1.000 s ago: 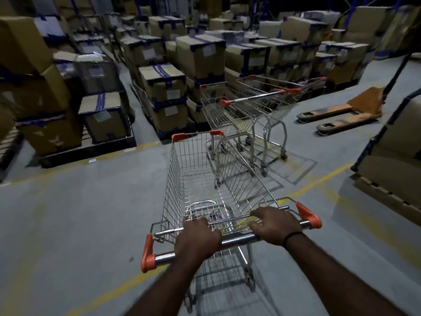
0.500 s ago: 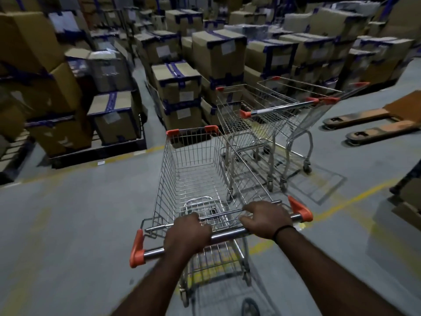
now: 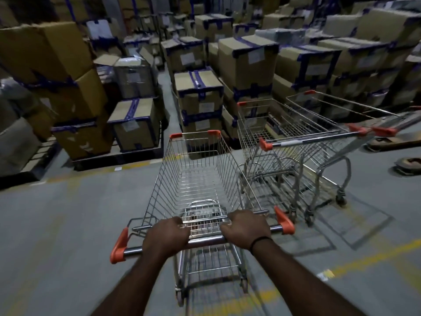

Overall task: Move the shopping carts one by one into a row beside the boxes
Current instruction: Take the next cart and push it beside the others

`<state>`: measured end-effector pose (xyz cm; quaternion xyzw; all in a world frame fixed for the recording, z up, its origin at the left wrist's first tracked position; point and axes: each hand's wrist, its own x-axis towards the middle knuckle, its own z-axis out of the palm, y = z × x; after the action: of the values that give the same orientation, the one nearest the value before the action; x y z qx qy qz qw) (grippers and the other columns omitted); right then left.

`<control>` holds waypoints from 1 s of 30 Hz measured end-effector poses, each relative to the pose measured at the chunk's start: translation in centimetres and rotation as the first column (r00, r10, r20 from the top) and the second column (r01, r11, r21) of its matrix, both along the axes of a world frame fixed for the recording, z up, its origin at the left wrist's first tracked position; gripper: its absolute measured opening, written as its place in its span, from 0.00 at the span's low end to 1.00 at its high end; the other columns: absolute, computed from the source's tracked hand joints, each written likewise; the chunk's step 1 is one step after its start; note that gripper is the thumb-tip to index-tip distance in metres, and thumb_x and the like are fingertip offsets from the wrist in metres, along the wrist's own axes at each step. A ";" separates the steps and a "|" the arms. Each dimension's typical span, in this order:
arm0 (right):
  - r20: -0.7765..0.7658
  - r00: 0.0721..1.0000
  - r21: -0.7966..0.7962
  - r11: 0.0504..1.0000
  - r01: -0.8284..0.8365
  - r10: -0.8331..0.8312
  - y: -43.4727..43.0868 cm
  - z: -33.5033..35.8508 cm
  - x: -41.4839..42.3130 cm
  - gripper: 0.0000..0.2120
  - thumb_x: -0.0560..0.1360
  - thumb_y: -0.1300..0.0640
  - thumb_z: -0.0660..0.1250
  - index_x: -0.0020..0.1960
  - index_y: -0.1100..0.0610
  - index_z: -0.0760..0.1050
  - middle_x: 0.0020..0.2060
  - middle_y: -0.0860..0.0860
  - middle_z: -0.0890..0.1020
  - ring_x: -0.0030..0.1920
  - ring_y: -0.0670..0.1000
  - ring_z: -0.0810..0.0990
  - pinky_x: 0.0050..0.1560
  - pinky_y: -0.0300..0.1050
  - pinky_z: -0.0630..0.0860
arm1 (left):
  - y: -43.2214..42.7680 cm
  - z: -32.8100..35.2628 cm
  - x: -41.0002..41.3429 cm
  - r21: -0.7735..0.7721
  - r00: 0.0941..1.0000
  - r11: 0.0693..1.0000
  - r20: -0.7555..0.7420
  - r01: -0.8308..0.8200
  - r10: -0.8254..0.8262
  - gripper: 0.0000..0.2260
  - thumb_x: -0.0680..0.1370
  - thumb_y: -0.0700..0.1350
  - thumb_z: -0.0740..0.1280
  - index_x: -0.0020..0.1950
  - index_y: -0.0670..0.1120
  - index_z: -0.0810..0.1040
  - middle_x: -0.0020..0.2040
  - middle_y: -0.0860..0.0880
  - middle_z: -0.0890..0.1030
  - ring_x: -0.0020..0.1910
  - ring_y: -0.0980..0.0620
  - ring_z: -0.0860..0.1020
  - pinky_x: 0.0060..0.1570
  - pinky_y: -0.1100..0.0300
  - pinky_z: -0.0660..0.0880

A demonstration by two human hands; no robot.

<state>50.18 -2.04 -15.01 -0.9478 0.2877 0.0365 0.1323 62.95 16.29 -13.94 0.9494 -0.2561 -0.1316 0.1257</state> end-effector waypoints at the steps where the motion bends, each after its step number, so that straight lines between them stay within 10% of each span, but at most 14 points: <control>1: -0.008 1.000 -0.006 1.000 -0.008 0.008 -0.7 -0.1 1.0 0.32 0.70 0.32 0.51 0.58 0.51 0.79 0.57 0.52 0.83 0.59 0.56 0.80 0.55 0.51 0.76 | -0.7 0.0 0.9 0.000 1.000 1.000 0.001 -0.011 0.011 0.24 0.72 0.60 0.62 0.64 0.54 0.79 0.59 0.48 0.83 0.56 0.47 0.80 0.54 0.54 0.77; 30: -0.095 0.994 0.006 0.998 0.056 -0.055 -15.6 0.8 27.1 0.29 0.76 0.32 0.55 0.70 0.46 0.74 0.67 0.51 0.79 0.63 0.54 0.78 0.58 0.49 0.75 | -16.2 -2.1 28.3 -0.019 0.996 0.997 0.029 0.079 -0.079 0.20 0.71 0.60 0.58 0.48 0.48 0.81 0.47 0.46 0.82 0.46 0.44 0.79 0.48 0.51 0.77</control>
<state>77.28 -17.60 -14.17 -0.9361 0.3196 0.0789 0.1236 91.30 0.05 -16.01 0.9389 -0.2965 -0.1205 0.1265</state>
